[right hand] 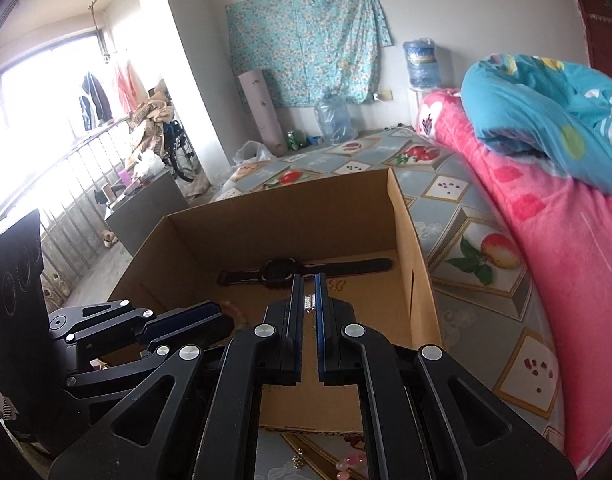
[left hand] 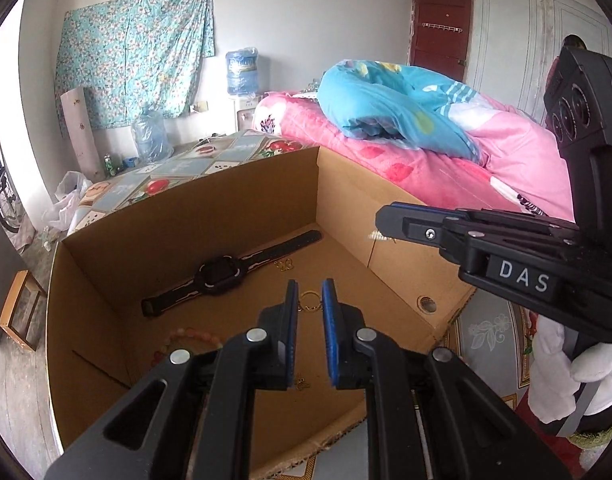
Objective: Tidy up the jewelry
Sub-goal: 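Carry both charms over the box and open both grippers inside it, then move both open tools out of the box toward the pink bead bracelet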
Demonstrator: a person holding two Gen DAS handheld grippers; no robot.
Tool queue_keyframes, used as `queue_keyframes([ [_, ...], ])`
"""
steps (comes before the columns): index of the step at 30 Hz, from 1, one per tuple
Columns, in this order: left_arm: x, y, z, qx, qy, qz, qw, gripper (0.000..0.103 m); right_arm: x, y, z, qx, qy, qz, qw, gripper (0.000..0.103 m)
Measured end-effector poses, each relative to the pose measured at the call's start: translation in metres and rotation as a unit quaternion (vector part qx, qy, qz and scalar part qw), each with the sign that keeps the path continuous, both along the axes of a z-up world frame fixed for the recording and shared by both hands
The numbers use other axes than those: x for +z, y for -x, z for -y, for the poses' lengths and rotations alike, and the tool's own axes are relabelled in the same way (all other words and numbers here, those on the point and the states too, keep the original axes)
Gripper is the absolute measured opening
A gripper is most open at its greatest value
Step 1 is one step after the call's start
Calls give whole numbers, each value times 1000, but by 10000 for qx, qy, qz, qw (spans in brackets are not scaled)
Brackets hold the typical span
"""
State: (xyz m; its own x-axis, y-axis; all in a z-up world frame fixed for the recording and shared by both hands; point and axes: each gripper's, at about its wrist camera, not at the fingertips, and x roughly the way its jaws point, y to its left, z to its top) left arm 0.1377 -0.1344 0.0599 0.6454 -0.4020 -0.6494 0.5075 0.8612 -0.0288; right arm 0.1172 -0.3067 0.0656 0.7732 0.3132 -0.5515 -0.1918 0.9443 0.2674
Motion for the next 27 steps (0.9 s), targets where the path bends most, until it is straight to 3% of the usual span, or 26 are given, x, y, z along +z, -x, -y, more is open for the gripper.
queue_keyframes([
  [8,-9,-7,0,95,-86,-162,9998,13,-4,-5,8,-175,-12,-111,9998,14],
  [17,5,13,-8,128,60,120,9998,38,11,23,11,-242,-143,222,9994,26],
  [27,29,78,-38,-13,420,676,9968,59,21,91,13,-373,-247,656,9968,39],
])
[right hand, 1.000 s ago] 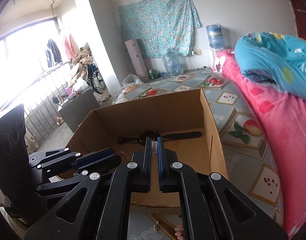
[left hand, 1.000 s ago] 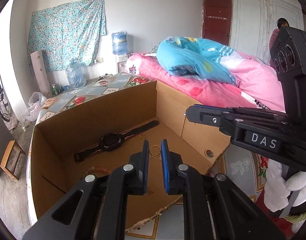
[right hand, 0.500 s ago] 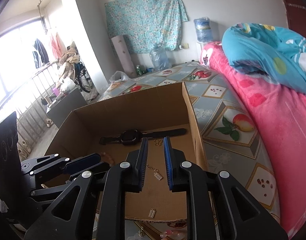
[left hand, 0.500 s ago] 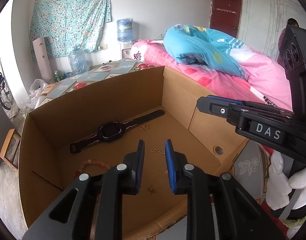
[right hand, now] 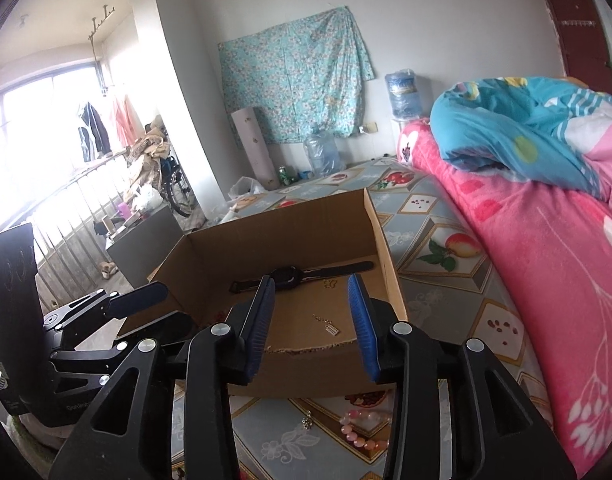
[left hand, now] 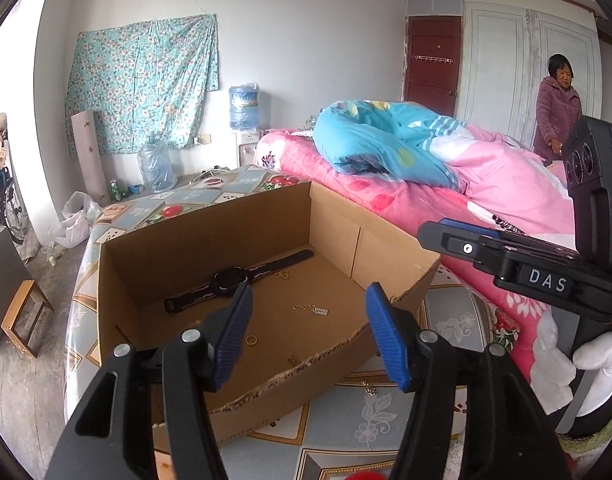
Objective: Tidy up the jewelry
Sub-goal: 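Move both open tools out of the box toward the pink bead bracelet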
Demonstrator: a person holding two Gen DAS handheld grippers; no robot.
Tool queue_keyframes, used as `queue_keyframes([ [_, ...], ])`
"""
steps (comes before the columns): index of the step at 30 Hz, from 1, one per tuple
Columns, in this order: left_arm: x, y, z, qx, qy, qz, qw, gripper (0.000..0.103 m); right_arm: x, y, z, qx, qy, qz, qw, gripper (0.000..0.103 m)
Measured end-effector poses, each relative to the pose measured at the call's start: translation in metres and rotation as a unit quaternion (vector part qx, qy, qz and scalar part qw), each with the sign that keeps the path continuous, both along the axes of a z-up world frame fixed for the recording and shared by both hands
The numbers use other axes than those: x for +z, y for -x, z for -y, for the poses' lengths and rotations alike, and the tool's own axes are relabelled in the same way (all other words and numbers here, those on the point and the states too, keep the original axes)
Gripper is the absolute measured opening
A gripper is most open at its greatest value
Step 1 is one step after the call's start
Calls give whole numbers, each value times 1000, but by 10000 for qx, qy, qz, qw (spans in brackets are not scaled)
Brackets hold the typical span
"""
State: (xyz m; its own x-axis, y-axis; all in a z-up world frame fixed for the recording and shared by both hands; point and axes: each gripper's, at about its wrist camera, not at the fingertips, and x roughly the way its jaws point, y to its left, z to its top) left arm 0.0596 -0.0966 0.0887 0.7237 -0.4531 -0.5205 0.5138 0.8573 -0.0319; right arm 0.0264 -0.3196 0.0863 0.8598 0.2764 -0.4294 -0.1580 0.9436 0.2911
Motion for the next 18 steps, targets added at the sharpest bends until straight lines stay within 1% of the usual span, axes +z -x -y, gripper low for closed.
queue_keyframes([
  [2,0,15,-9,-12,60,35,10000,62,-5,13,-1,-13,77,-18,10000,42],
  [5,-6,36,-21,11,48,14,10000,65,-20,30,-7,20,275,-157,9995,42],
  [7,-14,47,-28,71,6,-30,10000,67,-36,38,-15,83,419,-359,9984,43],
  [11,-33,56,-35,256,-64,-335,9991,68,-76,50,-36,201,774,-852,9932,43],
  [15,-49,58,-37,469,-291,-565,9969,68,-107,53,-52,200,944,-1117,9890,44],
  [18,-58,60,-32,538,-522,-597,9954,68,-116,51,-56,229,1096,-1120,9874,46],
])
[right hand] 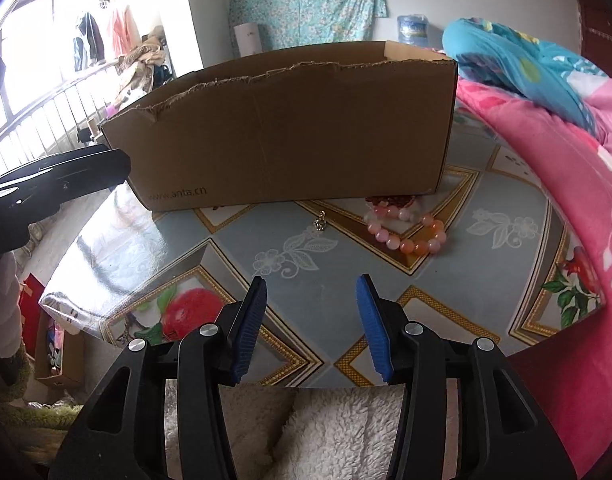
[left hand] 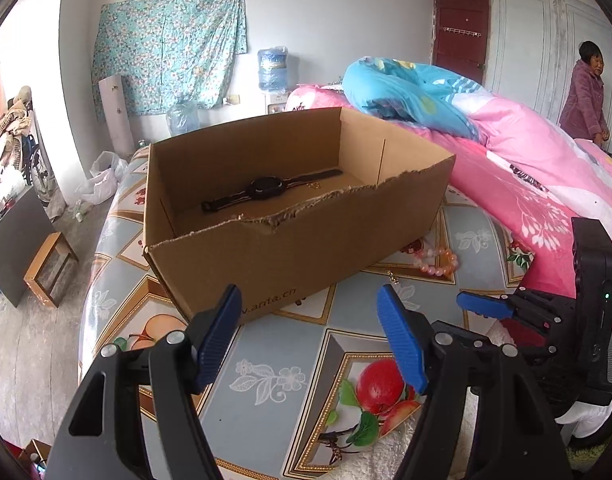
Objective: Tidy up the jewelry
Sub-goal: 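Move both open tools out of the box toward the pink bead bracelet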
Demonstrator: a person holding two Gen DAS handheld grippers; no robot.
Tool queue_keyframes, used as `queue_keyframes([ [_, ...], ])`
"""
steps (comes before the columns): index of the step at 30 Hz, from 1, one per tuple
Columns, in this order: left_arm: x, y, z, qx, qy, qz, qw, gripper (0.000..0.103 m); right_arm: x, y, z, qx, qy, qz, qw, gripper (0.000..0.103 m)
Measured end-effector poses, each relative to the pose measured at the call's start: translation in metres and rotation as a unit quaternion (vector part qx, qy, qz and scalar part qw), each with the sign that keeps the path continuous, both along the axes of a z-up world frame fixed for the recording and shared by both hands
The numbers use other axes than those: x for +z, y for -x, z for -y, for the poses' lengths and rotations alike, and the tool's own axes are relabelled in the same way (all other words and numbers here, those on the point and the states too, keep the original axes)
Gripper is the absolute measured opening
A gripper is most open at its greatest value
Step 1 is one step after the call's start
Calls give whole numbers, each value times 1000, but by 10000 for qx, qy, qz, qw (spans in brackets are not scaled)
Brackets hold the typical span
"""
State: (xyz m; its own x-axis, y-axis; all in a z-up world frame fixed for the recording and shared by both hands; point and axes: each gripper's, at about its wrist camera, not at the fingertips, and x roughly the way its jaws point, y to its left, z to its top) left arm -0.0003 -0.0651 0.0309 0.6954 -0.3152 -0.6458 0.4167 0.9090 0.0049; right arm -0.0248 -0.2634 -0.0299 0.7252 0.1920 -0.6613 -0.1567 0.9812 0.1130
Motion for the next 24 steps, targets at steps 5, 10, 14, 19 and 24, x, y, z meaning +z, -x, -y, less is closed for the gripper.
queue_keyframes([
  [5,-12,1,16,12,-244,-71,9997,69,-6,-1,-2,77,149,6,9999,47],
  [10,-23,-2,28,-18,-353,-212,9991,69,-11,2,3,59,157,48,9998,48],
  [14,-29,-7,37,-29,-460,-278,9986,69,-12,6,3,83,180,123,9997,48],
  [19,-31,-11,44,-3,-482,-269,9985,69,-14,10,1,86,228,212,9995,48],
  [24,-36,-15,49,3,-495,-300,9983,69,-14,14,4,51,172,257,9995,46],
])
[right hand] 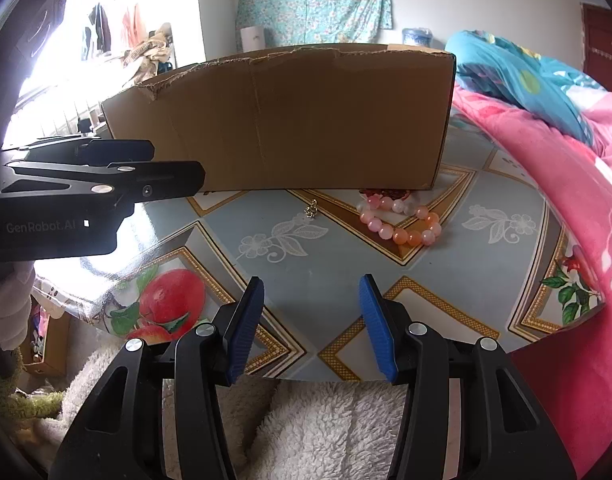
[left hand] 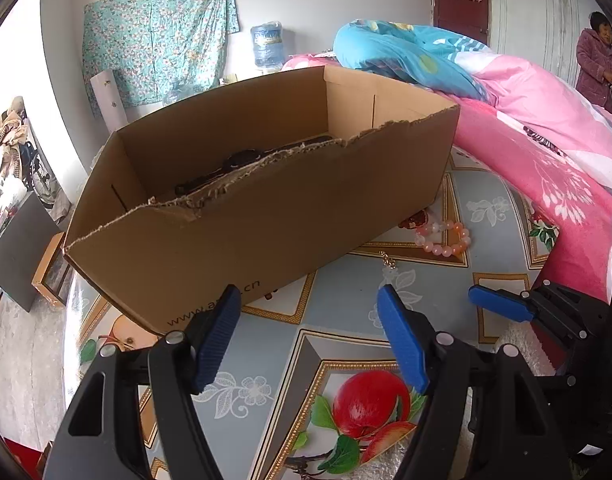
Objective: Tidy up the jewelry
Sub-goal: 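Move both open tools out of the box toward the pink bead bracelet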
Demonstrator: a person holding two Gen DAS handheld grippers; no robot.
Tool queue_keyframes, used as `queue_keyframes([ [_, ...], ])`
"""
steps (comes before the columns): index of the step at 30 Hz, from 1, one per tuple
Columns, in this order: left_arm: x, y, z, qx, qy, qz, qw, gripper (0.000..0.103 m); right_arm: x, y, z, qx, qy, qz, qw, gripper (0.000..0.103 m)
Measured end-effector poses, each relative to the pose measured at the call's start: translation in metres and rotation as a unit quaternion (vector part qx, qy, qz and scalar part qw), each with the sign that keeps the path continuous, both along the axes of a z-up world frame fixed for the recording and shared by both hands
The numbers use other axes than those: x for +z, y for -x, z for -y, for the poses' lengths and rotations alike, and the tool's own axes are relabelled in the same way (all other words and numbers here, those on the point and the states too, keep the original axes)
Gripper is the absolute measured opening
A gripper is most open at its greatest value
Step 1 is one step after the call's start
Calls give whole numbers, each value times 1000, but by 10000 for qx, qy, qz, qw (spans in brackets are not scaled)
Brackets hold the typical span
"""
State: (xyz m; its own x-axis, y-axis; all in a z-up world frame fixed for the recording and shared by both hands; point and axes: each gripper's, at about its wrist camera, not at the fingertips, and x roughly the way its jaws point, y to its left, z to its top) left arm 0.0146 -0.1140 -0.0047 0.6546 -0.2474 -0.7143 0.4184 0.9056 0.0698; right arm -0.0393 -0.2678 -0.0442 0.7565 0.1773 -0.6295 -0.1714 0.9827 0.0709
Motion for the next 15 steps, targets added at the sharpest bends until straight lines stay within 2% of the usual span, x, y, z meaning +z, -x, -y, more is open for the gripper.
queue_keyframes([
  [7,-7,2,14,-291,86,-45,9995,69,3,5,19,-275,-105,99,9995,36],
  [10,-10,1,24,-510,120,-31,9986,67,3,1,27,-389,-197,23,9990,26],
  [12,-13,1,32,-703,107,-35,9975,61,3,-4,32,-427,-222,-12,9988,21],
  [15,-19,-4,46,-970,64,-87,9952,52,5,-10,38,-525,-202,-9,9984,20],
])
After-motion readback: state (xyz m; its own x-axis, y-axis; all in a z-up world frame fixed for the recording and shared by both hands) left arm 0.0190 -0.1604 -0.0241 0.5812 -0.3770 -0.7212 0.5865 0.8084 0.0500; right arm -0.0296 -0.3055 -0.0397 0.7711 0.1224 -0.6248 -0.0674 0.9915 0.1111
